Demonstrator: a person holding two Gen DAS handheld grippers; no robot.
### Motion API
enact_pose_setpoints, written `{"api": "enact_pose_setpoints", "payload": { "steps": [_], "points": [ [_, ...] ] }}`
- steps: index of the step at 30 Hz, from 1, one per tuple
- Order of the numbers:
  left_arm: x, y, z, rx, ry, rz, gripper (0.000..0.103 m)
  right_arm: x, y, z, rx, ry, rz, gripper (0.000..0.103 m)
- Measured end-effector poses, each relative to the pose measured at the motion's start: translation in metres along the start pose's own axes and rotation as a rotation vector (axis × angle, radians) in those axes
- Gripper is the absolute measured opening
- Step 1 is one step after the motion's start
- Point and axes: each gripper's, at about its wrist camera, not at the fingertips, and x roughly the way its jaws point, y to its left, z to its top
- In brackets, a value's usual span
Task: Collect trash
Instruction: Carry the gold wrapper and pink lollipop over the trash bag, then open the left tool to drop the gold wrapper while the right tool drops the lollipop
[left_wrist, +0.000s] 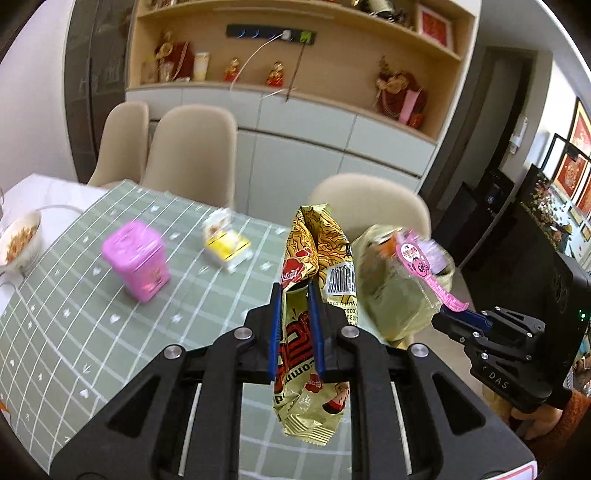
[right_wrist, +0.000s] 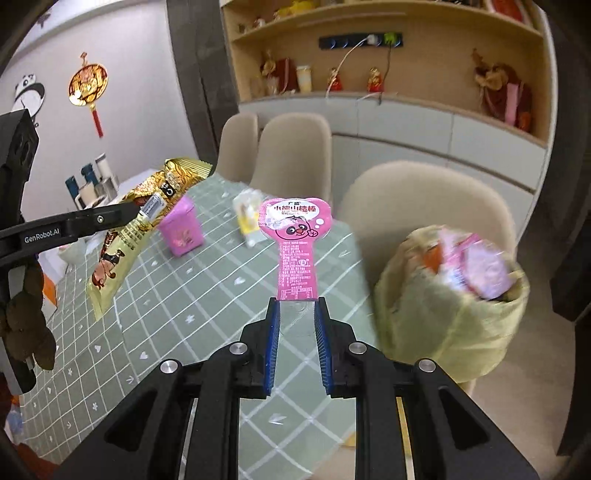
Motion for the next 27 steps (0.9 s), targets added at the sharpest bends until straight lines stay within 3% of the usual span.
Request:
{"api": "enact_pose_setpoints", "payload": {
  "steps": [6,14,20,25,27],
  "points": [
    [0.023,-0.052,0.019,-0.009,-0.017,-0.068,0.013,-0.022,-0.065,0.008,0.023,-0.04,-0.032,0.019],
    [0.108,-0.13,0.051,-0.059,0.04,-0.146,0.013,-0.015,-0.169,0.017,0.038,-0.026,-0.031,0.019],
    [0.189,-0.174,0.066,-0.103,0.089,-0.159,0.013,0.03,-0.24,0.022,0.065,0.046,0.003,0.019],
    [0.241,-0.184,0.068,-0.139,0.134,-0.158,0.013,0.081,-0.257,0.026,0.053,0.126,0.062,0.019],
    [0.263,-0.186,0.068,-0.134,0.171,-0.124,0.013,0.103,-0.259,0.026,0.035,0.162,0.085,0.019]
  ]
}}
